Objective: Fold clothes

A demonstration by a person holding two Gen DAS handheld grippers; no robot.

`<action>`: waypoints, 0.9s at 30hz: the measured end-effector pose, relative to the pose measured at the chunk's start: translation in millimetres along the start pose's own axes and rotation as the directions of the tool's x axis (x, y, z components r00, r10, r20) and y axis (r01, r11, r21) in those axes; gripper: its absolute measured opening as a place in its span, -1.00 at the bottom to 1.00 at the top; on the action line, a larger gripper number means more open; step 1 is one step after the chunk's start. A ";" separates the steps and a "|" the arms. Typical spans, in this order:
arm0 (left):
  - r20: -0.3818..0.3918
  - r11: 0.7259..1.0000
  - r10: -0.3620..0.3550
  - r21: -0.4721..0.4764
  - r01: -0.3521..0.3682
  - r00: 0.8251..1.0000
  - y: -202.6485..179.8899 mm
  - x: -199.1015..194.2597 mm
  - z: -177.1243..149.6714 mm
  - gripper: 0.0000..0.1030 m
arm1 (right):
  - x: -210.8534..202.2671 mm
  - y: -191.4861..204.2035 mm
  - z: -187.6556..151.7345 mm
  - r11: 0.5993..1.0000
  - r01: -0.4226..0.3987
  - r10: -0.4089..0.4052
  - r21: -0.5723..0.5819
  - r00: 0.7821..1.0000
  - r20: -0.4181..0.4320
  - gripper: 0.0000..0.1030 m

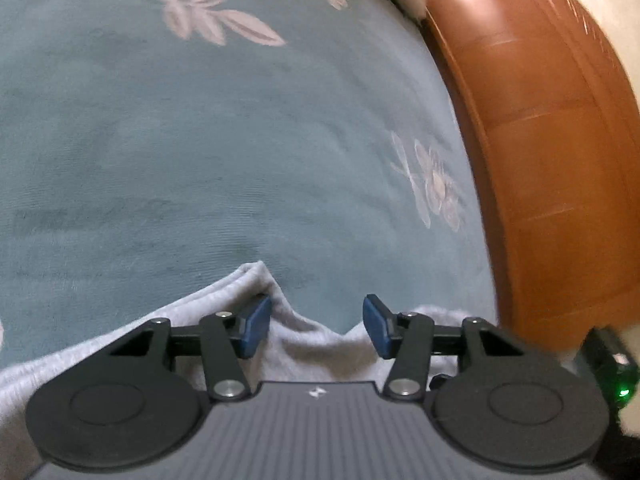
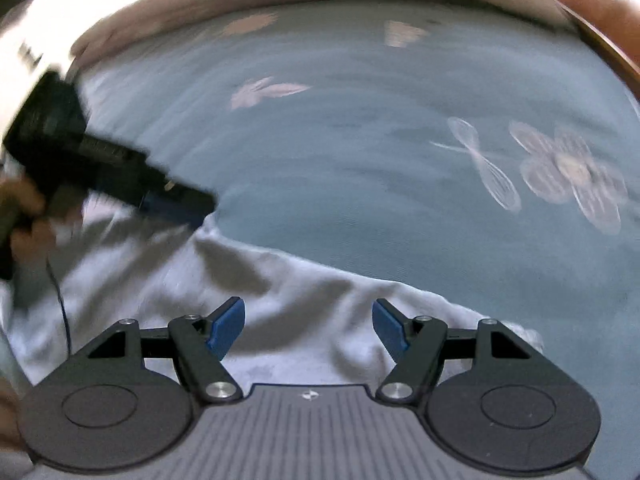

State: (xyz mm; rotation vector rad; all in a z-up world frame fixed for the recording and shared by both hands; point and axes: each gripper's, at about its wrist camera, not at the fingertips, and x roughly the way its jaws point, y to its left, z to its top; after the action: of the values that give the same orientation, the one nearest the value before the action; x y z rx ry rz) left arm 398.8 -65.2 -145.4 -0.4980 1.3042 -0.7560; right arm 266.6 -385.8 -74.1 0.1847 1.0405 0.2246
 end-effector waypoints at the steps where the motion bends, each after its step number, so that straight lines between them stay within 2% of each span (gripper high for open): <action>1: -0.001 1.000 0.020 0.021 -0.020 1.000 -3.5 -1.5 -1.9 0.02 | 0.6 -7.5 -2.5 0.999 -0.002 0.002 0.044 1.000 -0.006 0.45; 4: -0.015 0.990 0.081 0.115 -0.079 0.997 -23.0 -5.2 -3.9 0.01 | 2.1 -29.5 -13.3 0.987 0.016 -0.011 0.163 0.999 -0.030 0.39; 6: -0.026 0.976 0.120 0.185 -0.113 0.992 -39.0 -7.6 -3.9 0.03 | -15.2 -39.5 -19.7 0.972 0.007 -0.011 0.234 1.000 0.015 0.40; 9: -0.034 0.945 0.125 0.307 -0.108 0.992 -72.4 -8.5 -7.7 0.09 | -41.3 -50.9 -34.4 0.954 0.042 -0.054 0.297 0.998 0.033 0.41; 11: -0.054 0.917 0.114 0.389 -0.084 0.992 -97.8 -4.8 -14.3 0.14 | -58.3 -58.9 -46.4 0.938 0.075 -0.092 0.338 0.995 0.033 0.42; 14: -0.098 0.855 0.087 0.518 -0.023 0.991 -135.6 9.3 -29.8 0.21 | -78.9 -69.5 -75.2 0.904 0.127 -0.149 0.408 0.989 0.022 0.44; 17: -0.180 0.792 0.068 0.607 0.057 0.981 -161.6 31.7 -50.4 0.23 | -93.9 -78.1 -106.1 0.852 0.147 -0.176 0.502 0.984 0.010 0.45; 19: -0.229 0.763 0.086 0.641 0.083 0.970 -169.1 46.2 -64.1 0.23 | -97.9 -81.8 -128.0 0.809 0.132 -0.169 0.573 0.985 0.012 0.45; 22: -0.286 0.736 0.121 0.668 0.108 0.951 -170.1 63.1 -81.4 0.23 | -97.6 -82.7 -155.3 0.758 0.099 -0.157 0.645 0.987 0.033 0.45; 24: -0.308 0.731 0.149 0.675 0.106 0.940 -168.5 71.6 -88.3 0.23 | -94.8 -83.6 -170.0 0.730 0.053 -0.135 0.682 0.989 0.067 0.46; 27: -0.310 0.737 0.182 0.672 0.079 0.933 -165.3 76.9 -91.1 0.23 | -79.0 -89.3 -183.2 0.692 -0.043 -0.069 0.721 0.990 0.125 0.46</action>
State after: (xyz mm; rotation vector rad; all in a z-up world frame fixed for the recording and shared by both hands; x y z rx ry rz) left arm 281.1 -224.9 -98.7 0.2916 1.2515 -1.2452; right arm 77.7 -484.8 -121.8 0.9074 0.9393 -0.2342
